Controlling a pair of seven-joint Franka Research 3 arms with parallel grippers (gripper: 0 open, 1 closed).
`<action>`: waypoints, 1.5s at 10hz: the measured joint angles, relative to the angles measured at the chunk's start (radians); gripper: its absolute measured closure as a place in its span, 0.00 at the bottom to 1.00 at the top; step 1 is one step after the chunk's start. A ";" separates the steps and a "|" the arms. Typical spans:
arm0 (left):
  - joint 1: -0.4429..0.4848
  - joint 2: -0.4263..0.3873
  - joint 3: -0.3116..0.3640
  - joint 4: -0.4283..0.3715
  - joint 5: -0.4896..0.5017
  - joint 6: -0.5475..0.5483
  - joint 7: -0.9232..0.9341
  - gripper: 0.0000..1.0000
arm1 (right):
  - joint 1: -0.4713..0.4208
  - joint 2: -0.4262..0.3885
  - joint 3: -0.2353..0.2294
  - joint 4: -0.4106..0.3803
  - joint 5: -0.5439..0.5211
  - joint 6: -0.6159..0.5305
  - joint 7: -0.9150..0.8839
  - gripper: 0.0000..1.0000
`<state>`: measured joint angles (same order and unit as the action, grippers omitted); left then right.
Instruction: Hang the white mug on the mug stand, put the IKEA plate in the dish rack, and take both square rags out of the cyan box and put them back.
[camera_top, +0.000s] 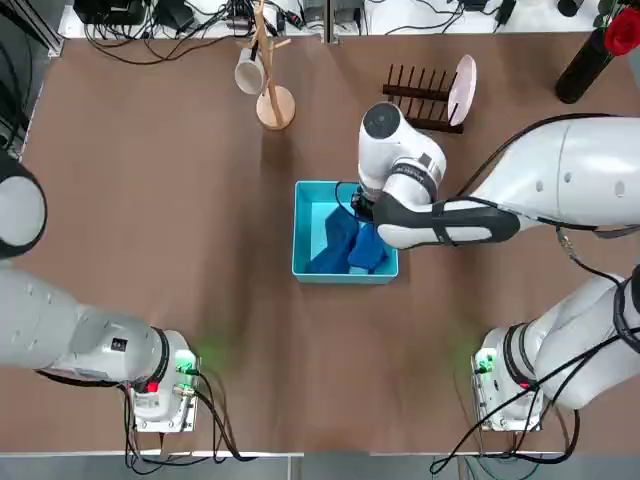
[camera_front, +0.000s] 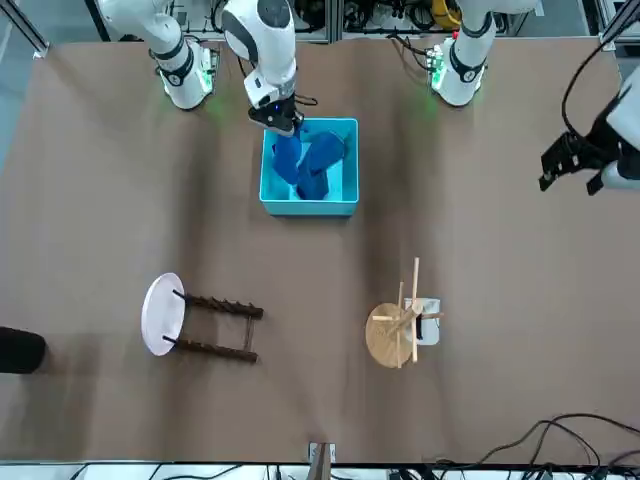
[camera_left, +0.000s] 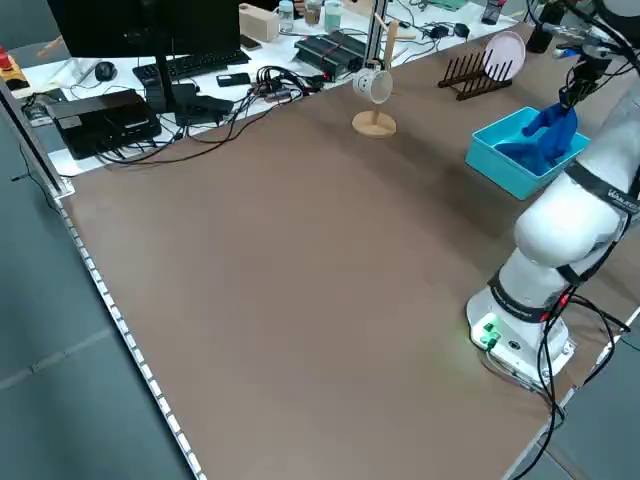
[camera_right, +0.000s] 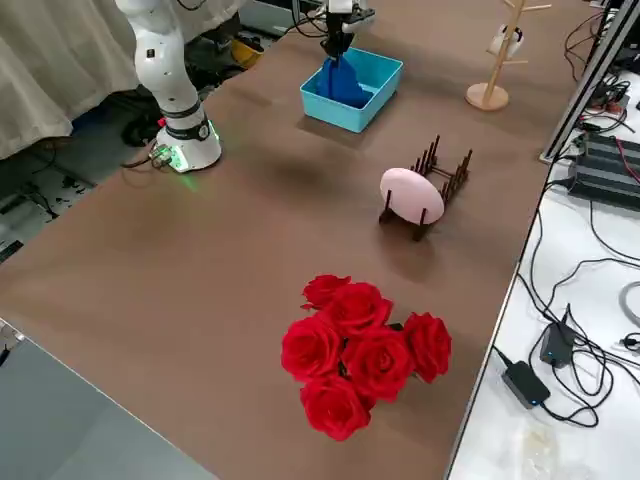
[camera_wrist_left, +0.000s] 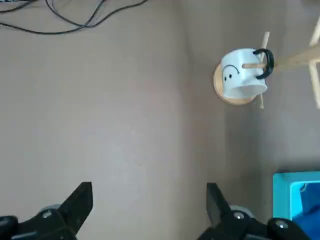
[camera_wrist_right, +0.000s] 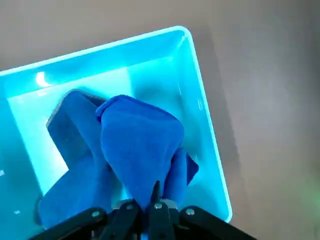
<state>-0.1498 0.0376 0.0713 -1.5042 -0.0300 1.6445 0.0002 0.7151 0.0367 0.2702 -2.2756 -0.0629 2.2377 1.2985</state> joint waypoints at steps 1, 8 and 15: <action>0.000 0.014 -0.002 0.014 0.000 -0.001 0.000 0.00 | 0.003 0.010 0.000 0.000 -0.004 0.005 0.010 0.96; 0.001 0.010 -0.013 0.002 0.000 -0.059 -0.004 0.01 | -0.113 0.012 -0.021 0.014 -0.077 0.006 0.022 0.33; 0.005 0.006 -0.019 0.000 0.007 -0.059 -0.016 0.02 | -0.458 0.010 -0.032 0.256 -0.089 -0.138 -0.358 0.01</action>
<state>-0.1452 0.0437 0.0528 -1.5038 -0.0231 1.5854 -0.0161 0.2567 0.0464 0.2379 -2.0200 -0.1515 2.0998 0.9408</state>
